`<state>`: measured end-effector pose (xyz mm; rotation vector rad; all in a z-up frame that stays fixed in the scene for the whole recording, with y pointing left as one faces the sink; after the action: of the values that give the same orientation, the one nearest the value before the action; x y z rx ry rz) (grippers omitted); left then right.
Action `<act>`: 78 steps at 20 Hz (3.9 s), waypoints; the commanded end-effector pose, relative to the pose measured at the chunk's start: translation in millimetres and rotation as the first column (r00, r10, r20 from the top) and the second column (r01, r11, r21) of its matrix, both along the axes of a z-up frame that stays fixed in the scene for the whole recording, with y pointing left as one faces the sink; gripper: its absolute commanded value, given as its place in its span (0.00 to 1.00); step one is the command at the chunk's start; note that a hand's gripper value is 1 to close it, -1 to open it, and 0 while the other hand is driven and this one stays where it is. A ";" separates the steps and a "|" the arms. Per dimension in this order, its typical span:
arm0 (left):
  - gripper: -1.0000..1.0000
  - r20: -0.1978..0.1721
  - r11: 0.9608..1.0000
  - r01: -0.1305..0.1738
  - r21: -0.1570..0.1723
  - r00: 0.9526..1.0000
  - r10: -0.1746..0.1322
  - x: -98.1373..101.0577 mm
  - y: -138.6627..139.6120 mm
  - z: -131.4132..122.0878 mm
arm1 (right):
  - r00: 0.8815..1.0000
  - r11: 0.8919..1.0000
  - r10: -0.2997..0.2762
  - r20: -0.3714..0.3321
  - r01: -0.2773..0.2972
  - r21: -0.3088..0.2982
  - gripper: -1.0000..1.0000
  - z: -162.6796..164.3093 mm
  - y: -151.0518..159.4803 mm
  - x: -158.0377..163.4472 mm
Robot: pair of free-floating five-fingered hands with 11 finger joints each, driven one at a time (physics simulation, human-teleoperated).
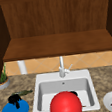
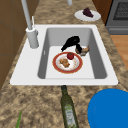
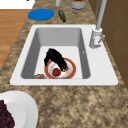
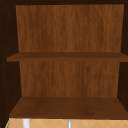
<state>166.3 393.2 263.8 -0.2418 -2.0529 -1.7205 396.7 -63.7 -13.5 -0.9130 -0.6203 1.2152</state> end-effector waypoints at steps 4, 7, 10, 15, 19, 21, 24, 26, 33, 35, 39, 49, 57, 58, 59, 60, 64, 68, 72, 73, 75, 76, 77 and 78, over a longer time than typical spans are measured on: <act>0.50 0.000 1.000 0.000 0.000 1.000 0.000 0.0 0.0 0.0 | 0.999 0.999 0.045 -0.027 -0.045 -0.018 0.00 2.6 32.5 4.2; 0.50 0.000 1.000 0.000 0.000 1.000 0.000 0.0 0.0 0.0 | 0.996 0.997 0.074 -0.052 -0.075 -0.012 0.00 1.0 41.9 3.2; 0.50 0.000 1.000 0.000 0.000 1.000 0.000 0.0 0.0 0.0 | 0.990 0.992 0.128 -0.055 -0.127 0.021 0.00 -0.5 47.2 3.9; 0.50 0.000 1.000 0.000 0.000 1.000 0.000 0.0 0.0 0.0 | 0.976 0.976 0.211 -0.055 -0.207 0.074 0.00 -22.3 46.8 28.2; 0.50 0.000 1.000 0.000 0.000 1.000 0.000 0.0 0.0 0.0 | 0.961 0.958 0.271 -0.053 -0.264 0.111 0.00 -43.7 48.9 47.8; 0.50 0.000 1.000 0.000 0.000 1.000 0.000 0.0 0.0 0.0 | 0.955 0.951 0.292 -0.058 -0.283 0.123 0.00 -60.5 48.7 59.0; 0.50 0.000 1.000 0.000 0.000 1.000 0.000 0.0 0.0 0.0 | 0.945 0.940 0.322 -0.058 -0.312 0.135 0.00 -86.3 47.2 76.1; 0.50 0.000 1.000 0.000 0.000 1.000 0.000 0.0 0.0 0.0 | 0.940 0.933 0.336 -0.053 -0.325 0.156 0.00 -102.2 43.7 85.5; 0.50 0.000 1.000 0.000 0.000 1.000 0.000 0.0 0.0 0.0 | 0.943 0.937 0.324 -0.069 -0.311 0.157 0.00 -106.5 41.7 96.4; 0.50 0.000 1.000 0.000 0.000 1.000 0.000 0.0 0.0 0.0 | 0.950 0.947 0.301 -0.084 -0.288 0.142 0.00 -104.1 53.8 97.7; 0.50 0.000 1.000 0.000 0.000 1.000 0.000 0.0 0.0 0.0 | 0.942 0.941 0.337 0.008 -0.336 -0.036 1.00 -96.9 73.1 87.6; 0.50 0.000 1.000 0.000 0.000 1.000 0.000 0.0 0.0 0.0 | 0.920 0.911 0.383 0.082 -0.361 -0.201 1.00 -66.5 70.0 103.0; 0.50 0.000 1.000 0.000 0.000 1.000 0.000 0.0 0.0 0.0 | 0.896 0.895 0.422 0.136 -0.388 -0.221 1.00 -5.7 65.9 56.3; 0.50 0.000 1.000 0.000 0.000 1.000 0.000 0.0 0.0 0.0 | 0.893 0.893 0.425 0.146 -0.389 -0.225 1.00 2.9 65.7 49.3; 0.50 0.000 1.000 0.000 0.000 1.000 0.000 0.0 0.0 0.0 | 0.888 0.889 0.435 0.148 -0.398 -0.226 1.00 11.6 66.2 43.6; 0.50 0.000 1.000 0.000 0.000 1.000 0.000 0.0 0.0 0.0 | 0.885 0.889 0.439 0.154 -0.402 -0.220 1.00 18.5 69.1 37.8; 0.50 0.000 1.000 0.000 0.000 1.000 0.000 0.0 0.0 0.0 | 0.871 0.892 0.442 0.215 -0.401 -0.211 1.00 30.0 78.3 20.1; 0.50 0.000 1.000 0.000 0.000 1.000 0.000 0.0 0.0 0.0 | 0.865 0.896 0.441 0.241 -0.407 -0.178 1.00 53.2 81.5 13.4; 0.50 0.000 1.000 0.000 0.000 1.000 0.000 0.0 0.0 0.0 | 0.858 0.888 0.458 0.233 -0.426 -0.173 1.00 62.1 84.3 -2.2; 0.50 0.000 1.000 0.000 0.000 1.000 0.000 0.0 0.0 0.0 | 0.854 0.882 0.469 0.226 -0.439 -0.171 1.00 57.2 85.7 0.0; 0.50 0.000 1.000 0.000 0.000 1.000 0.000 0.0 0.0 0.0 | 0.838 0.868 0.493 0.232 -0.460 -0.185 1.00 46.4 84.6 12.2; 0.50 0.000 1.000 0.000 0.000 1.000 0.000 0.0 0.0 0.0 | 0.825 0.863 0.504 0.256 -0.466 -0.196 1.00 39.2 80.6 18.5; 0.50 0.000 1.000 0.000 0.000 1.000 0.000 0.0 0.0 0.0 | 0.820 0.858 0.512 0.256 -0.471 -0.207 1.00 32.7 80.9 20.3; 0.50 0.000 1.000 0.000 0.000 1.000 0.000 0.0 0.0 0.0 | 0.816 0.849 0.524 0.246 -0.474 -0.234 1.00 19.2 85.2 23.8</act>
<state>166.3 393.2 263.8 -0.2418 -2.0529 -1.7205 413.9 21.5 30.8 -1.1305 -1.0680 1.5660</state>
